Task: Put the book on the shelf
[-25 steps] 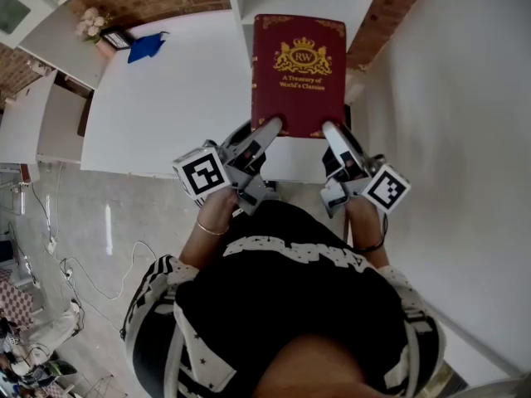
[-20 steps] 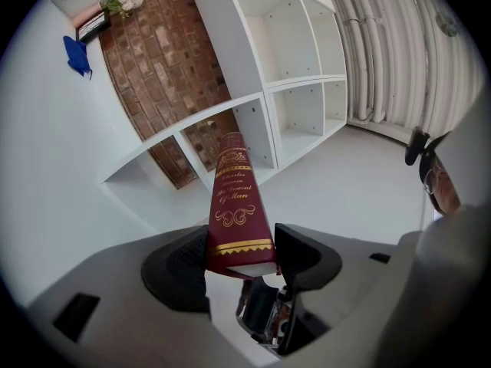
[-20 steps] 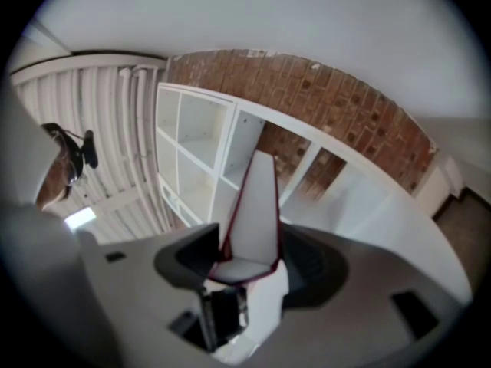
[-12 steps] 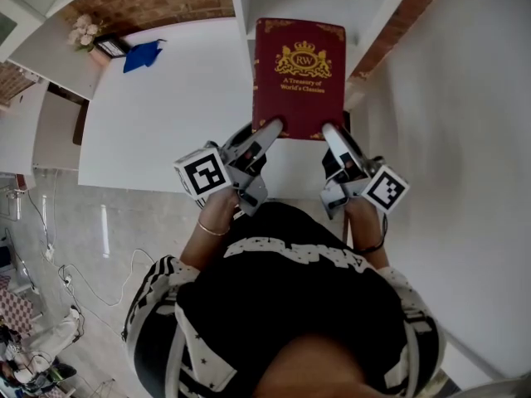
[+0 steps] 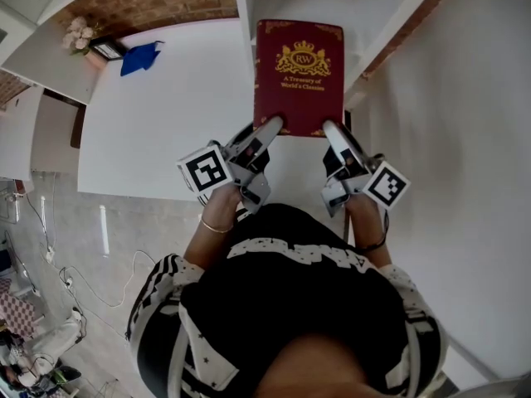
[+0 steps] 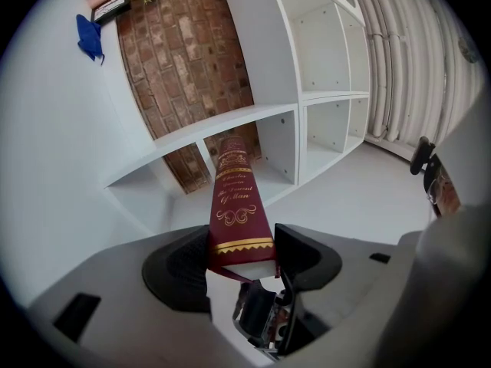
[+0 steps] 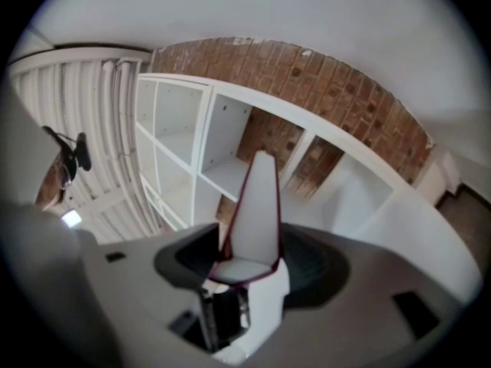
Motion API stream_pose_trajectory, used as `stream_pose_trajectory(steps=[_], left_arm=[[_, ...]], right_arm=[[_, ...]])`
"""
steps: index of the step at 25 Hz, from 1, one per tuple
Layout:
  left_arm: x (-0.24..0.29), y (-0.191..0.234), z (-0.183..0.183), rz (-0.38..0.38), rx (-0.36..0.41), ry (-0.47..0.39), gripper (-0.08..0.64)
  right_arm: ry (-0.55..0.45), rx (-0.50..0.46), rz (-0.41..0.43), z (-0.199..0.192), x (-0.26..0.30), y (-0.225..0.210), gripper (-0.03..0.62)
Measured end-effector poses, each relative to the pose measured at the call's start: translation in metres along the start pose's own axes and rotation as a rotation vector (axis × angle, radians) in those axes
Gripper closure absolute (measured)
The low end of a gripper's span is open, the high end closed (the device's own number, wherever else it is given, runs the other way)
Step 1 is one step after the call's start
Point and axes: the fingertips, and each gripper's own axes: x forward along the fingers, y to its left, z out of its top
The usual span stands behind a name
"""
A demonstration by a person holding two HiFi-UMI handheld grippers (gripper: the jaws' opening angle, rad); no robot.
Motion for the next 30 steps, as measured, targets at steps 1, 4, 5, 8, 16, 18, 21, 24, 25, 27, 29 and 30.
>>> stream_pose_trajectory(steps=[1,4,5,8,16,18,21,24,25,27,29,30], left_arm=[[0.000,0.000,-0.001,0.000,-0.007,-0.002,0.282],[-0.001,0.001,-0.001,0.006,-0.013,-0.008,0.282],[-0.001,0.001,-0.001,0.008,-0.013,-0.009,0.282],[-0.001,0.002,0.000,0.011,-0.022,-0.013,0.282],[-0.002,0.000,0.002,0.016,-0.068,-0.034,0.285],[-0.002,0.000,0.003,0.015,-0.073,-0.041,0.287],[-0.002,-0.001,0.005,0.004,-0.083,-0.049,0.290],[-0.002,0.000,0.006,0.002,-0.088,-0.057,0.291],[-0.002,-0.001,0.006,-0.001,-0.091,-0.062,0.291],[-0.004,-0.001,0.008,-0.003,-0.091,-0.070,0.293],[-0.005,-0.002,0.010,-0.004,-0.087,-0.074,0.293],[-0.005,-0.002,0.012,-0.006,-0.086,-0.076,0.293]], right_arm=[[0.001,-0.002,-0.001,0.000,0.000,0.000,0.328],[0.006,0.000,0.000,0.000,0.000,0.000,0.328],[0.007,0.000,0.001,0.000,0.000,0.001,0.328],[0.009,0.000,-0.003,0.000,0.000,0.002,0.328],[0.029,-0.018,-0.011,0.000,0.002,0.005,0.327],[0.038,-0.026,-0.006,0.000,0.003,0.006,0.327],[0.048,-0.046,0.006,-0.001,0.004,0.007,0.324],[0.059,-0.086,0.012,0.000,0.004,0.008,0.316],[0.059,-0.103,0.012,0.001,0.003,0.009,0.314],[0.056,-0.149,0.006,0.004,0.001,0.011,0.314],[0.048,-0.204,-0.009,0.009,-0.003,0.014,0.314],[0.044,-0.235,-0.016,0.012,-0.006,0.015,0.314]])
